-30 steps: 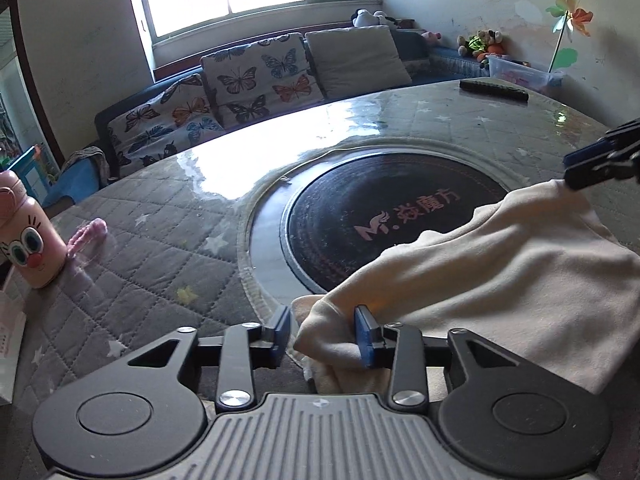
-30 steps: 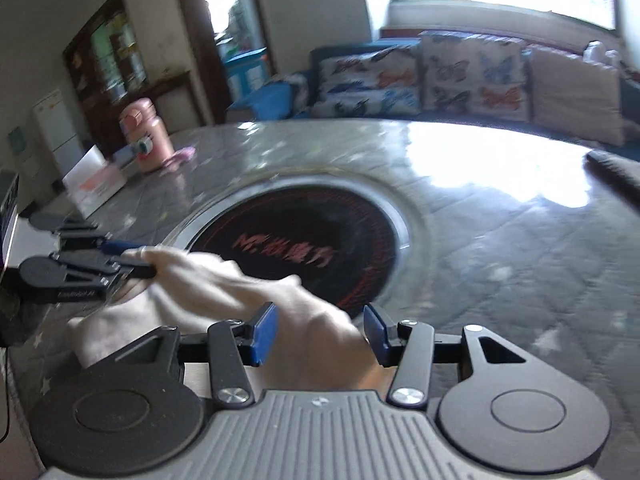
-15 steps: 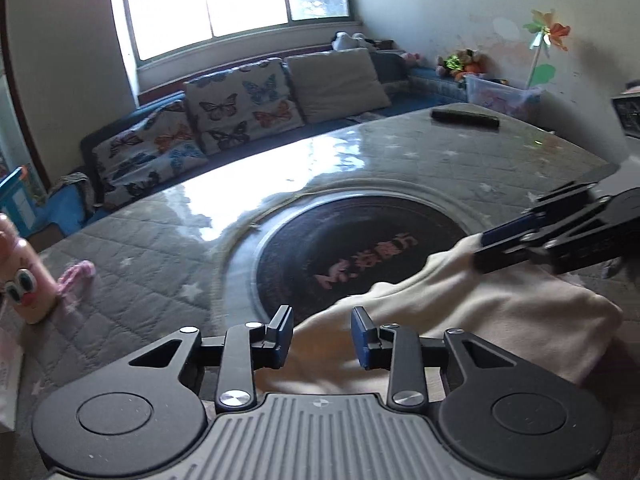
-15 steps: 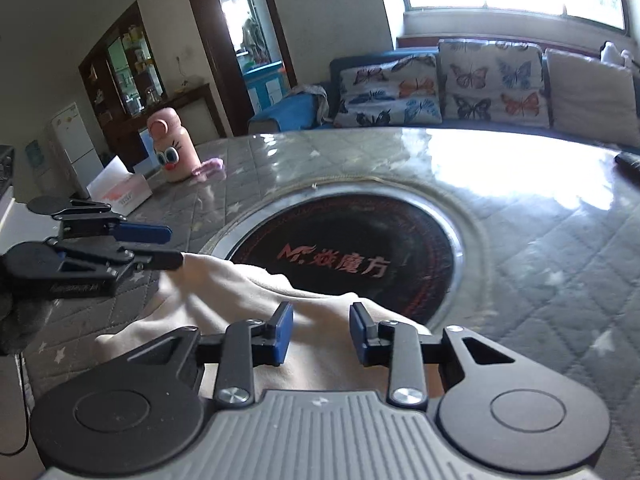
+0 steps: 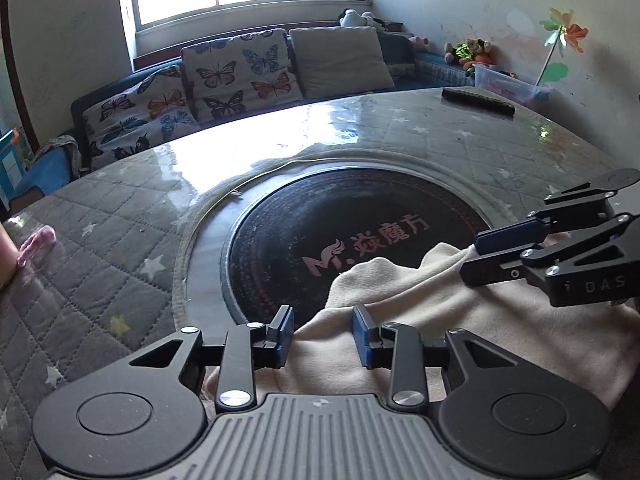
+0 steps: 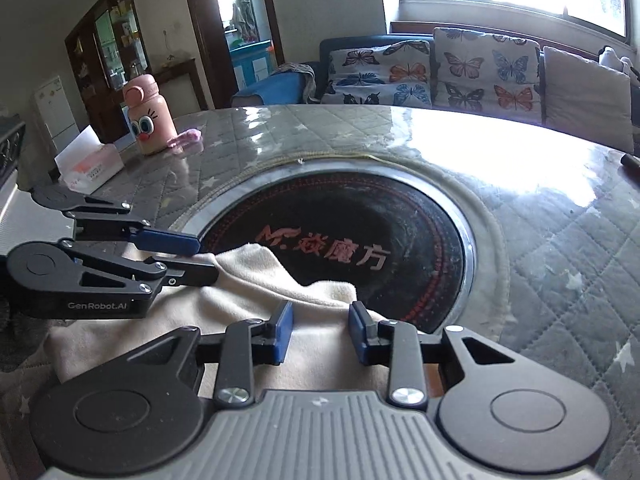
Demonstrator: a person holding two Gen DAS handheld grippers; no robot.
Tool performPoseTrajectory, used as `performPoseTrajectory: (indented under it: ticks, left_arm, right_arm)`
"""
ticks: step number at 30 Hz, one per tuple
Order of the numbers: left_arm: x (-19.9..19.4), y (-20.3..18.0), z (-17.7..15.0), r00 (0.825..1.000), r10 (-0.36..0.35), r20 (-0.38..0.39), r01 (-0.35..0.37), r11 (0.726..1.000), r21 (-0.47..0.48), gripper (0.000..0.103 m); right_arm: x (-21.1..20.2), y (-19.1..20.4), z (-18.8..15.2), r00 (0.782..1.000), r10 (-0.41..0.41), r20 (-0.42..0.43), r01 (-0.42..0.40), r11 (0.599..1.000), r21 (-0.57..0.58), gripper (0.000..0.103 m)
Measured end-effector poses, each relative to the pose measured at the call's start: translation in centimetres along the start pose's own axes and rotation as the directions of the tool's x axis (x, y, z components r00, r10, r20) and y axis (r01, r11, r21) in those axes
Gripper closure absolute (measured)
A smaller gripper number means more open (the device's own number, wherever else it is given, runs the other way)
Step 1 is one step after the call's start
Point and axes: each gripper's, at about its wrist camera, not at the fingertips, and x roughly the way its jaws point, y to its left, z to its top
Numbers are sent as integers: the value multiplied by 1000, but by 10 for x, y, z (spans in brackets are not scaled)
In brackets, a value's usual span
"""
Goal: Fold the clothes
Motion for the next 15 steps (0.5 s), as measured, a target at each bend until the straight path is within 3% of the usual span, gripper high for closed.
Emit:
performPoseTrajectory:
  ticks: [5,10,15]
  left_arm:
    - [-9,3,2,1000,8,9,-8,1000,2,66]
    - [-22,15,-2,999,36,16,-35,999,-23,66]
    - [-39,28,-8,998,63,24,-62,997,-55,61]
  right_arm:
    - [0,8,8,1000,25,15,-25,999,-24,72]
    - [20,17,11,999,0,-38,-3,998,-63,71]
    - [9,25,15,1000,7,1,-7,997,-74,71]
